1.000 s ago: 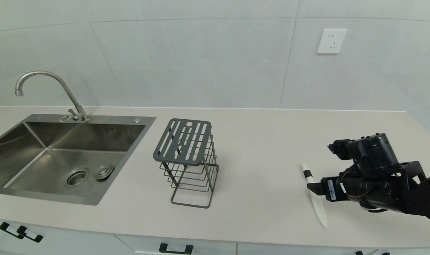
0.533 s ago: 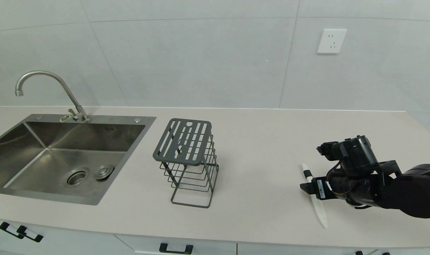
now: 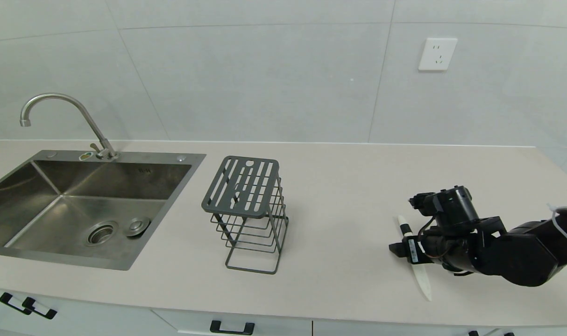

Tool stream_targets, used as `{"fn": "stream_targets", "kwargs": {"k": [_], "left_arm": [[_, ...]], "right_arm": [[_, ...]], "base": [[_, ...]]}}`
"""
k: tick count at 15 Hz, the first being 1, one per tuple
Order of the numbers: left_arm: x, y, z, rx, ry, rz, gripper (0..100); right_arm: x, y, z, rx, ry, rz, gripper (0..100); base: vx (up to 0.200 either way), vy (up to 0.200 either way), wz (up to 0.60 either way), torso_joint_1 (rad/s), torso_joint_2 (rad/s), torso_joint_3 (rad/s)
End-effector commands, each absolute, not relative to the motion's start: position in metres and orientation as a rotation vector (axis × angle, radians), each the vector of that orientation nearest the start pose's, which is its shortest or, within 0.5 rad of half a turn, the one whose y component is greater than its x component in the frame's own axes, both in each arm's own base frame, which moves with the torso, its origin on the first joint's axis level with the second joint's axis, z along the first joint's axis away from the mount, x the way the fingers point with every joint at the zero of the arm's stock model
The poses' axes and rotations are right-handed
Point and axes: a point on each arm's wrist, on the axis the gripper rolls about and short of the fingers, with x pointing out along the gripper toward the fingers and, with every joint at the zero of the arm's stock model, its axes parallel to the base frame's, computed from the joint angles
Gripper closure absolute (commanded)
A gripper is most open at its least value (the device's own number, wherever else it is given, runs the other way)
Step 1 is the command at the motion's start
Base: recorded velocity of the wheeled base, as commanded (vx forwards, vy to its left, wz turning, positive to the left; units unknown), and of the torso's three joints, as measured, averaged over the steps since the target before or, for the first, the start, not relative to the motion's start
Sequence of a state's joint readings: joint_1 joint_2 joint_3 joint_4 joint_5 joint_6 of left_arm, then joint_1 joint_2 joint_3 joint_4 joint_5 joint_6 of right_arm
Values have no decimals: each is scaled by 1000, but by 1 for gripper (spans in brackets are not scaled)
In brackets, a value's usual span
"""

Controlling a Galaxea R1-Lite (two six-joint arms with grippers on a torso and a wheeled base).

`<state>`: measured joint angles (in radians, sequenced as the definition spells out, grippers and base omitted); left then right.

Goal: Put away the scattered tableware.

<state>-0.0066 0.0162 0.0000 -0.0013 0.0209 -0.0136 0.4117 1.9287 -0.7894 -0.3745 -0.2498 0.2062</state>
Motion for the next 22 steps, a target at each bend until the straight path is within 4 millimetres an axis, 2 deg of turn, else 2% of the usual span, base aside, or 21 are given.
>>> {"fn": "stream_targets", "kwargs": {"k": [1,15,16,18,21,22], "left_arm": [[-21,1,76,-14,18,15,0],[-22,1,76,-14,12,15,0],[-22,1,76,-14,12,15,0],[-22,1,76,-14,12,15,0],[-22,1,76,-14,12,15,0],[-22,1,76,-17,12,15,0]], "right_arm": [[298,123,74,-47,761,66,0],[306,127,66,-71,752,28,0],[306,127,64,-73,758,27,100],[304,126,58,-82,780,22,100],[282,116,34,-124,894,5,100],[282,116,33,-124,893,5,100]], "base": [[0,0,0,0,0,0],[0,0,0,0,0,0],[0,0,0,0,0,0],[0,0,0,0,0,0],[0,0,0,0,0,0],[0,0,0,0,0,0]]}}
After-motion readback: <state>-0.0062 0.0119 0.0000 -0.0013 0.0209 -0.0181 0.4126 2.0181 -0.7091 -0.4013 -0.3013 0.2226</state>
